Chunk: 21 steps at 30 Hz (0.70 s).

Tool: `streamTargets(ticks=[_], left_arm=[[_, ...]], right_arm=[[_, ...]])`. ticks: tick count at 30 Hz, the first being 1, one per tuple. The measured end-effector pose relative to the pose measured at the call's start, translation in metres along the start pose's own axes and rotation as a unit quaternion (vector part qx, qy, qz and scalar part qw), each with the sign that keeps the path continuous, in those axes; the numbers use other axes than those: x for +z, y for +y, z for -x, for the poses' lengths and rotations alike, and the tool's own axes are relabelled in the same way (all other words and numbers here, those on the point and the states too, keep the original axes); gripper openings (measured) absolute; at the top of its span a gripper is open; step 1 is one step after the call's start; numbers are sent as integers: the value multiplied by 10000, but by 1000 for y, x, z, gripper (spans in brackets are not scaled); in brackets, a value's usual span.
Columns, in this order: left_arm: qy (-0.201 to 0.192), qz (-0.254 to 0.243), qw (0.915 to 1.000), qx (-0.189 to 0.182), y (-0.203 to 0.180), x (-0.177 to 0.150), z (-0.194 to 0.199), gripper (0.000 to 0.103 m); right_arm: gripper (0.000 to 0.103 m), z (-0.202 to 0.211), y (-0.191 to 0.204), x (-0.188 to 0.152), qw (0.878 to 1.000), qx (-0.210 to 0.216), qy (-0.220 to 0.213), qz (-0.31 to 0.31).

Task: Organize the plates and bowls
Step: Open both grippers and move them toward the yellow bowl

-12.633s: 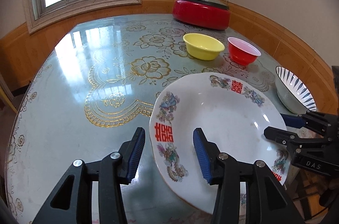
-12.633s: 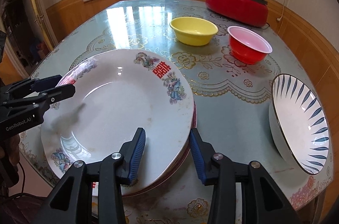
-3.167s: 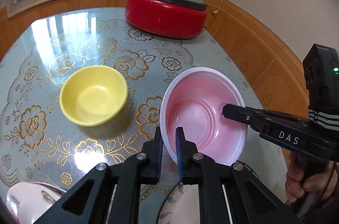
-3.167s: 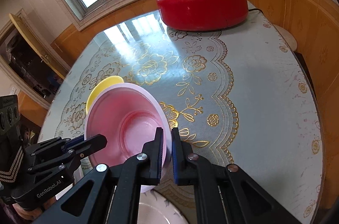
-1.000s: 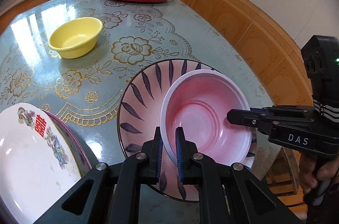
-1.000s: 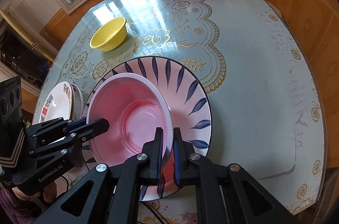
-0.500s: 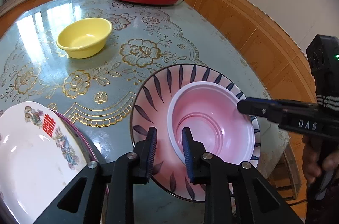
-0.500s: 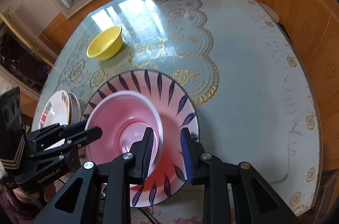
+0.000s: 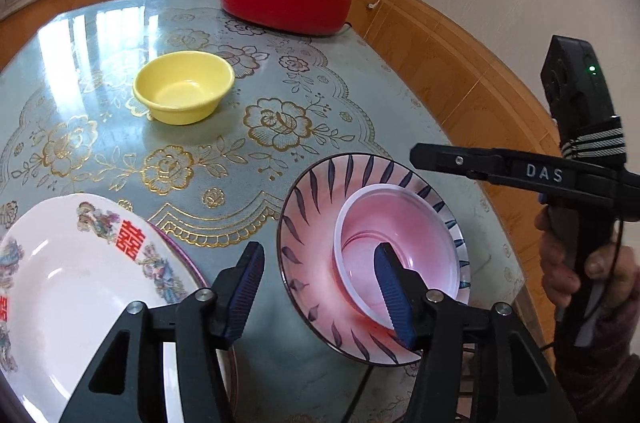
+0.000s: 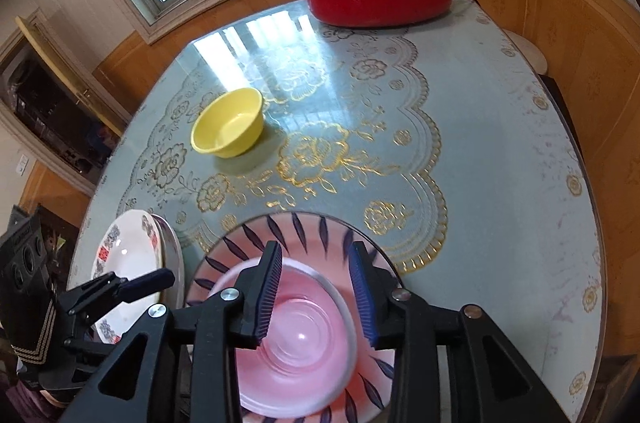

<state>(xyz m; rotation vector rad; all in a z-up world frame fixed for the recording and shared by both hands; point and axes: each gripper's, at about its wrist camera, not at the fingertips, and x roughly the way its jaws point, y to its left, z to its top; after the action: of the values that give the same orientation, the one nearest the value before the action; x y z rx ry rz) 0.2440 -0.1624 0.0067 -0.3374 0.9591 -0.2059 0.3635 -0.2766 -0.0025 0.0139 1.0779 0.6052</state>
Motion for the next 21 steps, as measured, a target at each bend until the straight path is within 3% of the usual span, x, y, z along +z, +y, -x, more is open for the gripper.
streamTargets(ticks=[10,14,21], left_arm=[[-315,1059,9937,186,66,42,24,60],[-408,1507,9864,506,97,66,22,60],[-364,1971,9768,750,132,100,0,57]], right_arm=[[35,-38,12,41,9961,800,213,-290],[35,-63,18,61,9939,959,345,-432],[35,-110,26,96,9887,1076,620,-838]])
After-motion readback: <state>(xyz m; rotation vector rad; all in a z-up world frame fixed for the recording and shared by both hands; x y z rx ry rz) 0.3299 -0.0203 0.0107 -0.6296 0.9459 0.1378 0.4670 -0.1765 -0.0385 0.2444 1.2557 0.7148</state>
